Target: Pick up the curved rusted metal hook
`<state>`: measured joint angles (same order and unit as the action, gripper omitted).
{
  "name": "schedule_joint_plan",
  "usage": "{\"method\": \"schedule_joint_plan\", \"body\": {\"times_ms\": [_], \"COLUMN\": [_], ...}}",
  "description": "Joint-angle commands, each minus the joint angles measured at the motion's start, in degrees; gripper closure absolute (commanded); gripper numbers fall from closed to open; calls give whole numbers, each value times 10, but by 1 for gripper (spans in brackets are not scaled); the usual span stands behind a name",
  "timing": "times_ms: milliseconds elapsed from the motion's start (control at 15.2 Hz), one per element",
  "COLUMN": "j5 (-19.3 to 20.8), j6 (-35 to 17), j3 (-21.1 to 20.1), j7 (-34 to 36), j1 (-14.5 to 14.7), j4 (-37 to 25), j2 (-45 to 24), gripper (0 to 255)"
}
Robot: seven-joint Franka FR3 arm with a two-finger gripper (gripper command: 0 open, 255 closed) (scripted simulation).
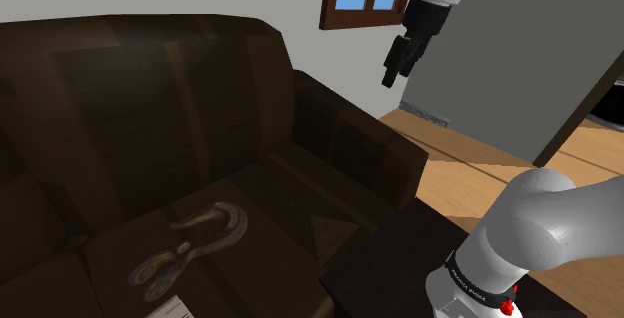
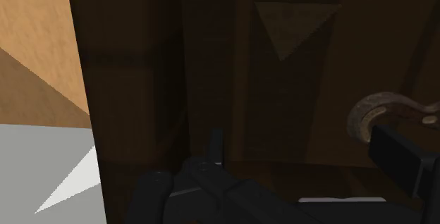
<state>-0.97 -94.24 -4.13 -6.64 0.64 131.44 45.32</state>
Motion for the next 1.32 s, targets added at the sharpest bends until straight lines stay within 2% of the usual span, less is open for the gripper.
{"method": "schedule_joint_plan", "body": {"times_ms": [0,726,1254], "j5": [0,-2,23], "j6": [0,-159,-254], "j3": [0,-62,-113], "j7": [0,-37,-50], "j1": [0,50,76], "j4": [0,6,-26], "j2": [0,-162,-300], "gripper": [0,0,0]}}
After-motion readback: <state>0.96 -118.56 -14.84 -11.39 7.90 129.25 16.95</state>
